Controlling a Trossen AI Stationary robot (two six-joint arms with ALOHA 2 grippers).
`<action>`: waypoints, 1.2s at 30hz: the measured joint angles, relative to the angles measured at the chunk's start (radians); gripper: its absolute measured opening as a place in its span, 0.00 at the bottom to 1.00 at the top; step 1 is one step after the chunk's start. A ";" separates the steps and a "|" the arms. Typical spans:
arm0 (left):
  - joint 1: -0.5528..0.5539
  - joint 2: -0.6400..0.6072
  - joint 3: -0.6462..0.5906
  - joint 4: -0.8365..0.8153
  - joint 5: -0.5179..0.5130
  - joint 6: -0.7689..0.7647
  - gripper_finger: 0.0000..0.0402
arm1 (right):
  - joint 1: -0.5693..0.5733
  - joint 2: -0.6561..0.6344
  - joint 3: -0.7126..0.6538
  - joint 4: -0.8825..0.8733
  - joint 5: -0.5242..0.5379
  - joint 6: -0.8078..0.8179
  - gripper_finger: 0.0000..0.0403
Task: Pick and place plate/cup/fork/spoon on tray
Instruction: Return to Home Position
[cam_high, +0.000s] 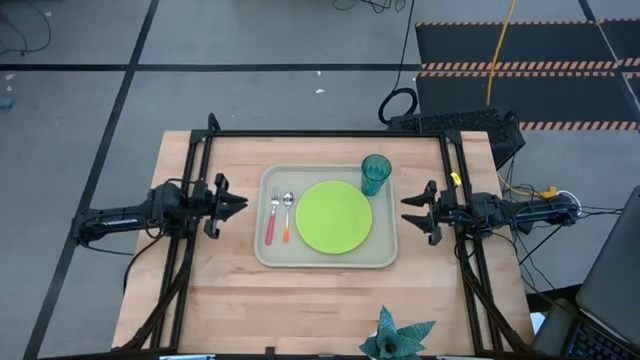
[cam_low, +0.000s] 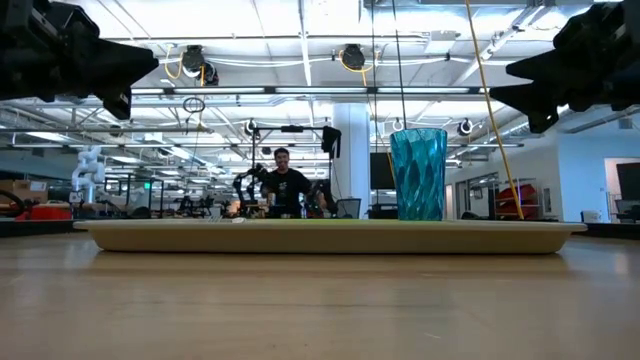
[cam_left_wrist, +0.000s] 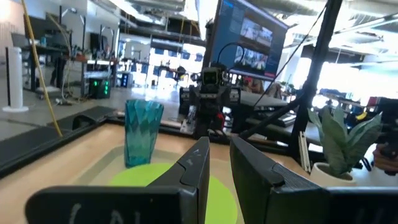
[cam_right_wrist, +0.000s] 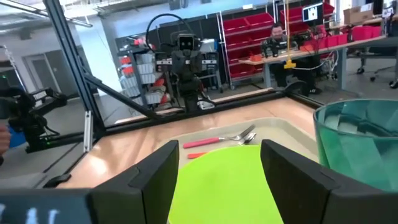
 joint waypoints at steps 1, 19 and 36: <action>0.000 0.000 0.000 -0.008 0.000 -0.005 0.17 | 0.000 0.000 0.000 0.000 0.002 0.000 0.54; -0.101 0.000 0.000 -0.071 -0.231 0.045 0.17 | 0.000 0.001 0.000 -0.012 -0.001 0.007 0.54; -0.103 0.000 0.000 -0.129 -0.272 0.051 0.02 | 0.000 0.025 0.000 -0.014 0.000 0.006 0.48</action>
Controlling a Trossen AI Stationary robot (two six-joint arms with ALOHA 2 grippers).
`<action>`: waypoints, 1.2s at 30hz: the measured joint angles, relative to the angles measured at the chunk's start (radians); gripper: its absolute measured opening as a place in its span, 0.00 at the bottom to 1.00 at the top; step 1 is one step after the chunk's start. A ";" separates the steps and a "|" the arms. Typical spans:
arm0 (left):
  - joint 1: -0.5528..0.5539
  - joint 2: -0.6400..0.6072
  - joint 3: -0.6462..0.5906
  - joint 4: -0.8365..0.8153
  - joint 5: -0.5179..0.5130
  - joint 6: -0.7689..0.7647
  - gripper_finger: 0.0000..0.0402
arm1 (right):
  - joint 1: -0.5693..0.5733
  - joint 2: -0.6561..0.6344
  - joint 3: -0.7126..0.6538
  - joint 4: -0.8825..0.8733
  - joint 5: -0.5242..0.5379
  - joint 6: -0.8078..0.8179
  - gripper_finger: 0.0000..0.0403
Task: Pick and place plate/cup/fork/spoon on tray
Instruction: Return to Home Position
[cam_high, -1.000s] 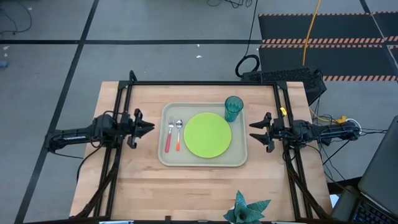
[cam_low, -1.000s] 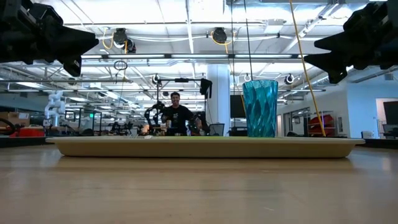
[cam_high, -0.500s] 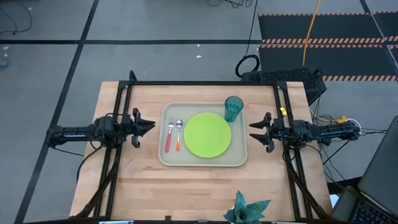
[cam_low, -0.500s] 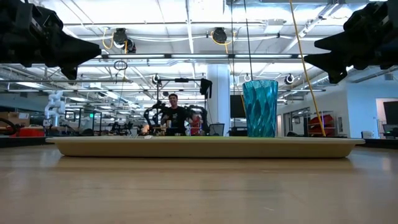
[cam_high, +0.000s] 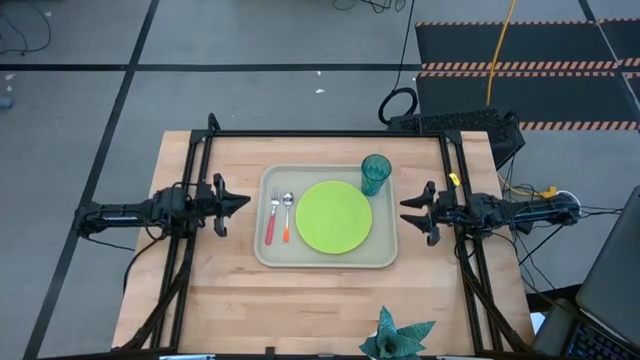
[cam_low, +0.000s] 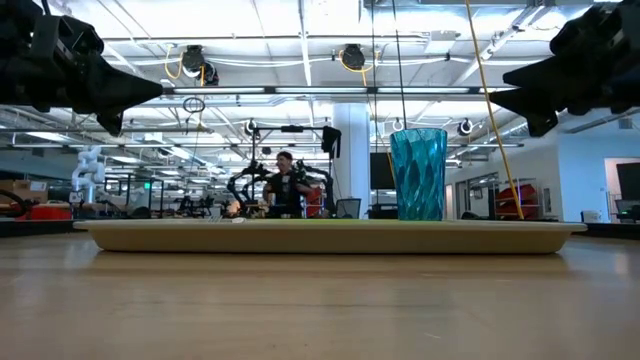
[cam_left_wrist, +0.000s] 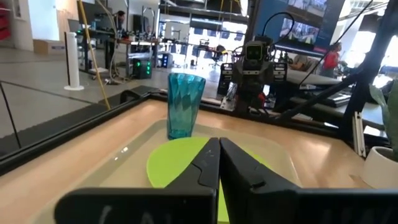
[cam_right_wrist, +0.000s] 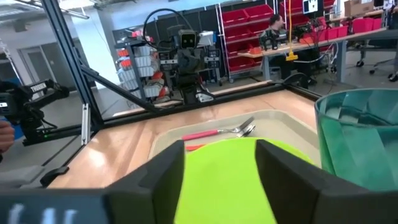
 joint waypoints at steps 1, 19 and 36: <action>0.000 0.000 0.000 -0.001 0.000 0.002 0.02 | 0.000 0.004 0.000 0.000 0.000 0.000 0.45; 0.002 0.000 0.002 -0.032 0.009 0.000 0.00 | 0.000 0.028 0.000 0.002 -0.003 -0.077 0.00; 0.001 0.000 0.000 -0.015 0.009 0.106 0.06 | 0.000 0.028 0.000 0.042 -0.003 -0.078 0.00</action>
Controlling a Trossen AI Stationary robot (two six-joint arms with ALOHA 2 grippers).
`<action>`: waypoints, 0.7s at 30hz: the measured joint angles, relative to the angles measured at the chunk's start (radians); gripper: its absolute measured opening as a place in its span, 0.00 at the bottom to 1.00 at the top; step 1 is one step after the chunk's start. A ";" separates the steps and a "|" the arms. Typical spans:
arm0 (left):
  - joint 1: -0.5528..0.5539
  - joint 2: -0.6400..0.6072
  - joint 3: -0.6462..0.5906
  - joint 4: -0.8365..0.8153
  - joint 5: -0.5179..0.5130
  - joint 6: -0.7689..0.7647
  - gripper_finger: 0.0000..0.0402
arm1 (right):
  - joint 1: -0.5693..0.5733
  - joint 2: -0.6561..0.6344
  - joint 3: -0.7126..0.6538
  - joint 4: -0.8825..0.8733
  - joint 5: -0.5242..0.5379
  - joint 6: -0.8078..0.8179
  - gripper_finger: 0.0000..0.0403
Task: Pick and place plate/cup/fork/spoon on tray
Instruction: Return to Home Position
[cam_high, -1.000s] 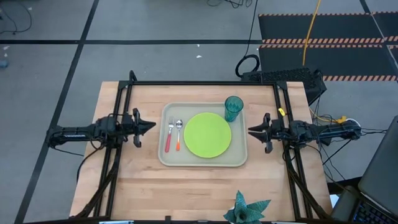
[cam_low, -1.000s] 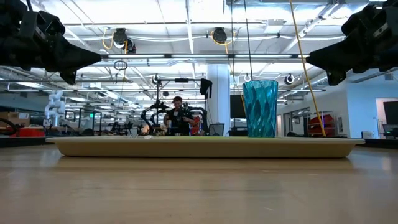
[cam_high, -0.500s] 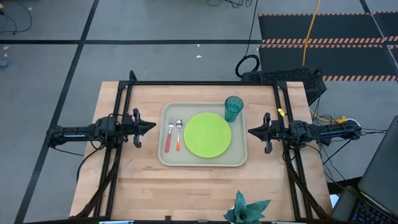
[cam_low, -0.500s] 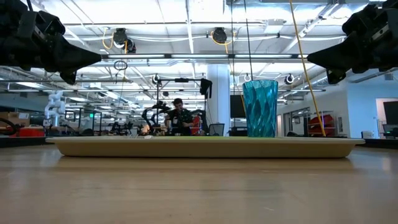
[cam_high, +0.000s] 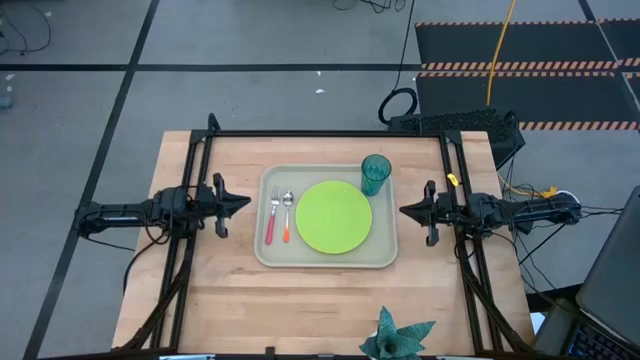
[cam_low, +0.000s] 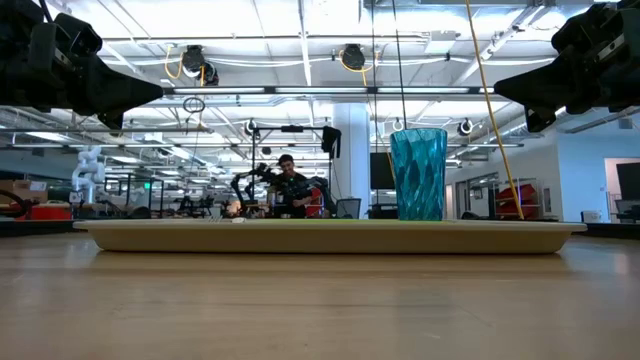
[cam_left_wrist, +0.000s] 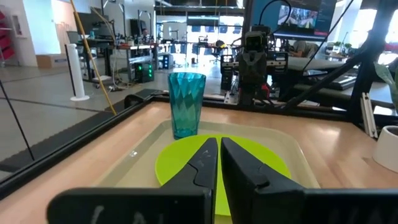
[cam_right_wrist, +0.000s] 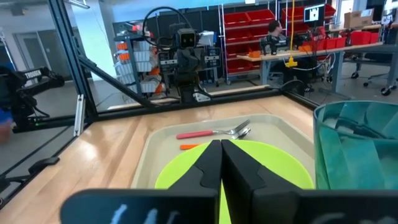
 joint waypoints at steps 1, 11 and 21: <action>0.000 0.000 0.000 0.002 0.000 0.000 0.05 | 0.000 0.000 0.000 0.001 0.000 0.000 0.00; 0.000 0.000 0.000 0.006 0.000 0.001 0.03 | 0.000 0.000 0.000 0.005 0.000 0.000 0.00; 0.000 0.000 0.000 0.006 0.000 0.001 0.02 | 0.000 0.000 0.000 0.007 0.000 0.000 0.00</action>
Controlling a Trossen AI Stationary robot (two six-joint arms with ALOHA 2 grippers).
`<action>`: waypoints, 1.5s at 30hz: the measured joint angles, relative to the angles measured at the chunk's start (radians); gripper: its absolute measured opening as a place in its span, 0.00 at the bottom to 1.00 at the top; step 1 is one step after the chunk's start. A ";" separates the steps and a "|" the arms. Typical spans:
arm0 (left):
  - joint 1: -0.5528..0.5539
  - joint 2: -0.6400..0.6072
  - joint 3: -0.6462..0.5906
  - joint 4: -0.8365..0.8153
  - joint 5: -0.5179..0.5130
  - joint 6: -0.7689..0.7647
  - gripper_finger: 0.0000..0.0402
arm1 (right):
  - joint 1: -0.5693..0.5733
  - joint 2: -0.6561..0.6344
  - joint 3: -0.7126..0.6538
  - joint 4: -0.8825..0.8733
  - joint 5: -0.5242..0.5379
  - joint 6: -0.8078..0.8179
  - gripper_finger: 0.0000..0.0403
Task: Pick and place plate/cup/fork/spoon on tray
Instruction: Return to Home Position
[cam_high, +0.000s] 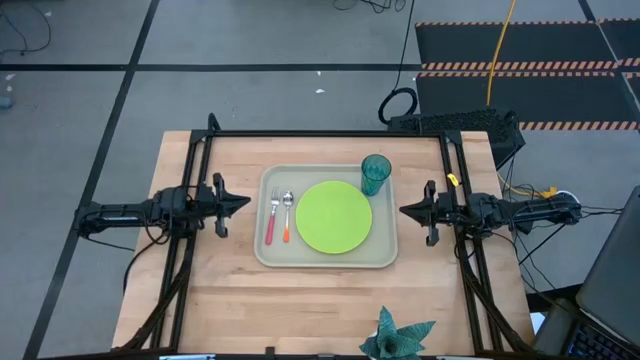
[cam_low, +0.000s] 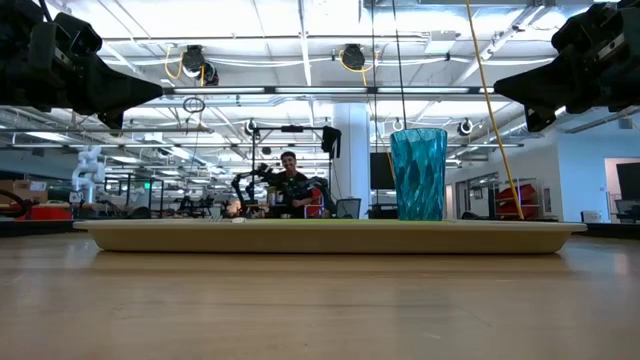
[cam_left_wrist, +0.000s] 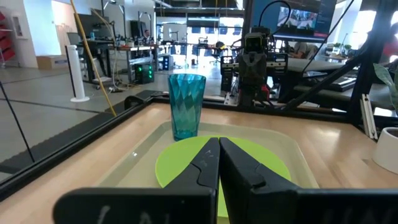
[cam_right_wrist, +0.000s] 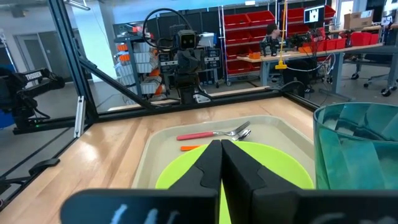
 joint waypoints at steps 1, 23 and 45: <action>0.000 0.000 0.000 0.000 0.000 0.000 0.03 | 0.000 0.000 0.000 0.000 0.000 0.000 0.00; 0.000 0.000 0.000 0.001 0.000 0.000 0.03 | 0.000 0.000 0.000 0.000 0.000 0.000 0.00; 0.000 0.000 0.000 0.002 0.000 0.000 0.02 | 0.000 0.000 0.000 0.000 0.000 0.000 0.00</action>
